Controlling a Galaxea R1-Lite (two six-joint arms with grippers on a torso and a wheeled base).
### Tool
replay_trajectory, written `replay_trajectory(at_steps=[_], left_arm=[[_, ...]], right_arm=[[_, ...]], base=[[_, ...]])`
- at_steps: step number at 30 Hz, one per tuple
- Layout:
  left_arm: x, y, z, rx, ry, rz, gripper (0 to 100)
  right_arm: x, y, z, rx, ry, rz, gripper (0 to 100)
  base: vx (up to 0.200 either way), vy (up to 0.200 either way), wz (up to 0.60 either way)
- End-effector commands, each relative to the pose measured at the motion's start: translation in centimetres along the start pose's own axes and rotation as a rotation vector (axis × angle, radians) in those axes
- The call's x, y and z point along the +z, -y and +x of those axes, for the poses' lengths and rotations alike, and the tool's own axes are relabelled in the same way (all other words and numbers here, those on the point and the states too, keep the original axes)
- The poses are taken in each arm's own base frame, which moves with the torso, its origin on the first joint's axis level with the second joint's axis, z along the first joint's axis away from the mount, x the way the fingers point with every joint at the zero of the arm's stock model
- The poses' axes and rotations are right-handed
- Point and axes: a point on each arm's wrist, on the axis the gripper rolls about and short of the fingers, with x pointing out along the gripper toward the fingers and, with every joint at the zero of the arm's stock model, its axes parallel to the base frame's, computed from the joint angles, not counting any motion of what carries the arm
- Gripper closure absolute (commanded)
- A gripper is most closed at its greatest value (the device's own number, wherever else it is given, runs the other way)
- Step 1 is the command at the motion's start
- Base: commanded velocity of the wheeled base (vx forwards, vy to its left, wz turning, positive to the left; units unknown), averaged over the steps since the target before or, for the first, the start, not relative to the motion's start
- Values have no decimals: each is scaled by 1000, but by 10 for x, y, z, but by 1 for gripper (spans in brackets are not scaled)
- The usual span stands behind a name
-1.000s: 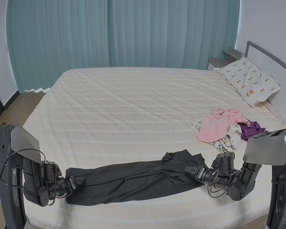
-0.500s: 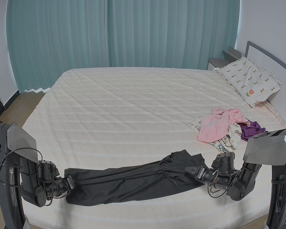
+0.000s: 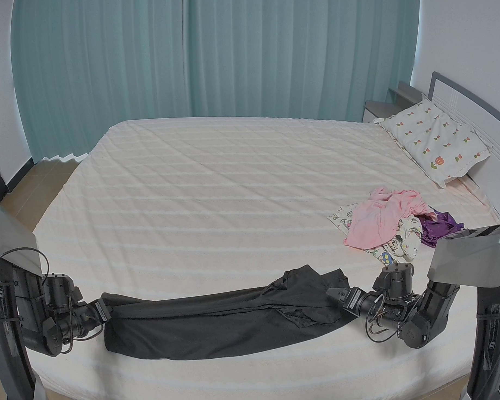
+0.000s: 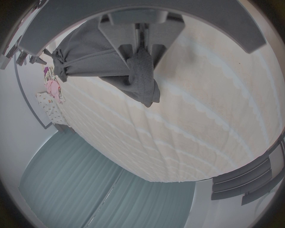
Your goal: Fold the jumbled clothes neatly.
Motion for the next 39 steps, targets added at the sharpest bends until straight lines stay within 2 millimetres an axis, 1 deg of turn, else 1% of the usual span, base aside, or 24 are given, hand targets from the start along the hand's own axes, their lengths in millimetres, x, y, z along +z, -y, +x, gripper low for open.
replay_trajectory(at_steps=[1, 2, 3, 5, 7, 8, 11, 14, 15, 19, 20, 21, 22, 23, 24, 25, 28, 30, 34, 37, 38, 39], left_arm=[[21, -18, -15, -3, 70, -49, 100], [25, -25, -18, -9, 76, -69, 100], [26, -28, -20, -12, 74, -78, 100], [35, -46, -29, -8, 93, -128, 100], [41, -54, -33, 1, 118, -146, 100], [49, -61, -36, 10, 153, -157, 100], [59, -68, -42, 9, 180, -176, 100], [63, -61, -53, -3, 134, -200, 100], [61, -56, -55, -5, 108, -202, 100], [53, -18, -56, -57, 39, -200, 100], [53, -18, -56, -57, 39, -200, 100], [52, -2, -52, -69, 33, -215, 100], [48, 9, -49, -64, 28, -214, 100], [45, 17, -46, -54, 25, -206, 100], [44, 18, -46, -52, 24, -204, 100], [34, 36, -40, -28, 17, -169, 100], [21, 58, -38, -35, -2, -151, 100], [12, 72, -37, -47, -19, -156, 100], [-2, 93, -35, -43, -56, -139, 100], [-6, 106, -33, -40, -69, -138, 100], [-6, 106, -33, -40, -69, -138, 100], [-7, 115, -30, -30, -71, -141, 100]], right_arm=[[4, 1, 0, 2, 10, 7, 0], [5, 1, 0, 3, 12, 8, 0], [5, 1, 0, 3, 12, 8, 0], [5, 3, 0, -2, 13, 12, 0], [6, 3, 0, -2, 12, 13, 0], [6, 3, 0, -1, 11, 13, 0], [6, 3, 1, 0, 13, 12, 0], [7, 3, 1, 4, 14, 12, 0], [7, 2, 1, 5, 15, 15, 0], [7, 2, 0, 7, 17, 27, 0], [7, 2, 0, 6, 16, 27, 0], [8, 2, 0, 8, 18, 27, 0], [8, 2, 0, 7, 19, 28, 0], [8, 2, 0, 6, 18, 28, 0], [8, 2, 0, 7, 19, 28, 0], [8, 2, 0, 8, 21, 29, 0], [9, 2, 0, 7, 23, 34, 0], [10, 2, -1, 7, 25, 35, 0], [12, 2, 0, 11, 34, 36, 0], [13, 2, 0, 9, 36, 37, 0], [13, 2, 0, 9, 36, 37, 0], [14, 3, 0, 11, 37, 38, 0]], base=[[0, 0, 0], [0, 0, 0], [0, 0, 0], [0, 0, 0], [0, 0, 0], [0, 0, 0], [0, 0, 0], [0, 0, 0], [0, 0, 0], [0, 0, 0], [0, 0, 0], [0, 0, 0], [0, 0, 0], [0, 0, 0], [0, 0, 0], [0, 0, 0], [0, 0, 0], [0, -100, 0], [0, -200, 0], [0, -200, 0], [0, -200, 0], [0, -200, 0]])
